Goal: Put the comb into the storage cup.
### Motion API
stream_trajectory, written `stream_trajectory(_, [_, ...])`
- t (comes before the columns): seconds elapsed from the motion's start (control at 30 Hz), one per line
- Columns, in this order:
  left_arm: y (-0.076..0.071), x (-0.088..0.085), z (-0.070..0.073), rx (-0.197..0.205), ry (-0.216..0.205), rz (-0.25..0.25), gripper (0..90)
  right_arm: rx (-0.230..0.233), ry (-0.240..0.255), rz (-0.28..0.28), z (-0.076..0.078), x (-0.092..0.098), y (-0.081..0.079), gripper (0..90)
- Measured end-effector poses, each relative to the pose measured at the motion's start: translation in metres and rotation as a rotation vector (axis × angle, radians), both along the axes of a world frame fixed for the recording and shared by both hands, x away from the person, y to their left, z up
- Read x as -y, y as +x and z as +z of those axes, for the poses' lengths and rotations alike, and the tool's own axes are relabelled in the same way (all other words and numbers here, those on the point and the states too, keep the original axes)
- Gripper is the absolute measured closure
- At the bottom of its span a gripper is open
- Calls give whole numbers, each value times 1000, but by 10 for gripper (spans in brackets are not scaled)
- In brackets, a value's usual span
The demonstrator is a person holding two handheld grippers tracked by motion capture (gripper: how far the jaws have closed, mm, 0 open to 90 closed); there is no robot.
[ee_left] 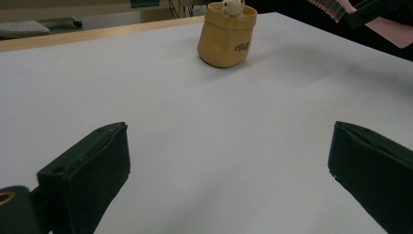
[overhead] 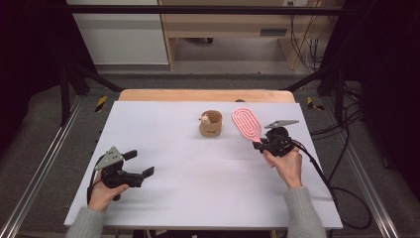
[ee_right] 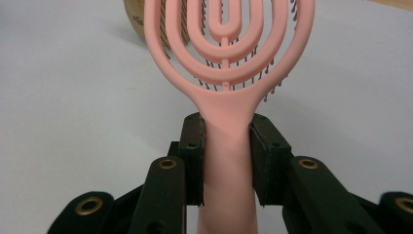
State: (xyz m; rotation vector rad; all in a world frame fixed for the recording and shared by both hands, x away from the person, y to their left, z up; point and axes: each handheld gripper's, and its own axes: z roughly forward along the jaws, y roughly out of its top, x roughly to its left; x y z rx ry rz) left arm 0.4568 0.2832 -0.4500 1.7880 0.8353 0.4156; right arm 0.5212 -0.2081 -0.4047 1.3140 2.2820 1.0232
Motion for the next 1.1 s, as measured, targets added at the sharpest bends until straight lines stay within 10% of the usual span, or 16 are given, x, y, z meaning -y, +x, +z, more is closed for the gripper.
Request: stream_trajectory(1.1, [-7,25,17,7,-30,-1,16,49,144,119,-10,2,-25,700])
